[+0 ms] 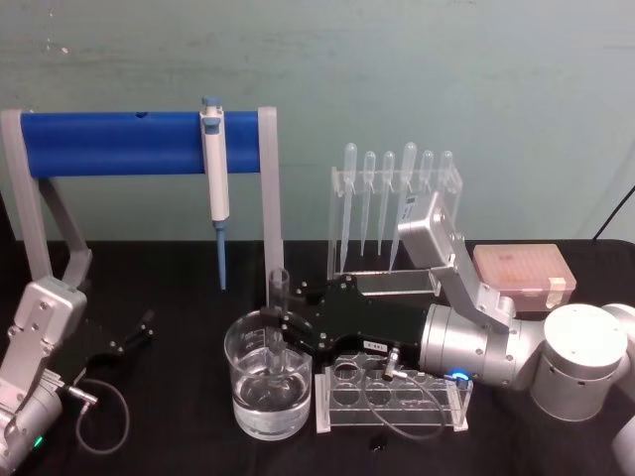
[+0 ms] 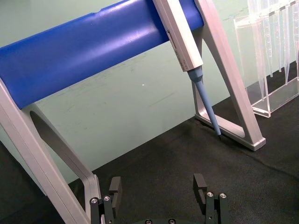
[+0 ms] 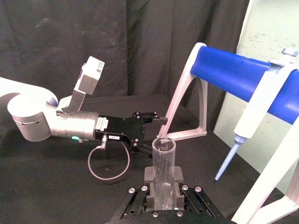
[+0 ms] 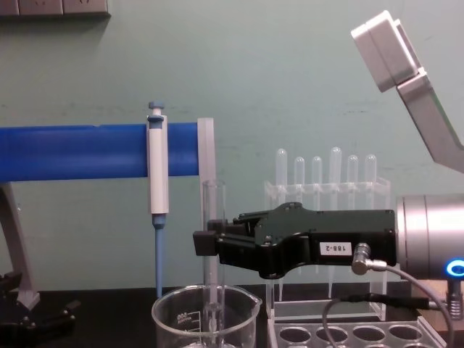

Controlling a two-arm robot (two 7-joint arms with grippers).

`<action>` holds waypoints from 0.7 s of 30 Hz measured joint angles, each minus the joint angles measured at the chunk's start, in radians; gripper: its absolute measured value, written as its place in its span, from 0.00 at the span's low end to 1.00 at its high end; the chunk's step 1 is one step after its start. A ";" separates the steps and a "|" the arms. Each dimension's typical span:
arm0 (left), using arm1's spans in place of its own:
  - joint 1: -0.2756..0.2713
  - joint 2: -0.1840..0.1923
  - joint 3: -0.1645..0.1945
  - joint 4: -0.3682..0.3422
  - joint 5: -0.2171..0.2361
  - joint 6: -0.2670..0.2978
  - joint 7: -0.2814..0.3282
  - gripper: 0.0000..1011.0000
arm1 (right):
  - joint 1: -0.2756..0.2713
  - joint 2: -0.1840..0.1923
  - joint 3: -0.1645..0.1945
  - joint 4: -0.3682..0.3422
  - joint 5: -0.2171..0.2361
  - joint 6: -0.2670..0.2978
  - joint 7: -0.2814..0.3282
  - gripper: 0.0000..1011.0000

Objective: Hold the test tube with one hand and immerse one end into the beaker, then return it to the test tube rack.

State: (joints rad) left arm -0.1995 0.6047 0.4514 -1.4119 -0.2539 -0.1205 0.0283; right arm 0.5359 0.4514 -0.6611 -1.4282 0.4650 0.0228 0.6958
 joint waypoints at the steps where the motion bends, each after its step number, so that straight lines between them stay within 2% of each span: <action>1: 0.000 0.000 0.000 0.000 0.000 0.000 0.000 0.99 | -0.001 -0.001 0.000 0.002 0.000 -0.001 0.000 0.22; 21: 0.000 0.000 0.000 0.000 0.000 0.000 0.000 0.99 | -0.007 -0.025 -0.003 0.062 -0.015 -0.013 0.006 0.22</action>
State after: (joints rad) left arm -0.1996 0.6047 0.4514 -1.4119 -0.2539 -0.1205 0.0283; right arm 0.5289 0.4264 -0.6639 -1.3666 0.4495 0.0100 0.7016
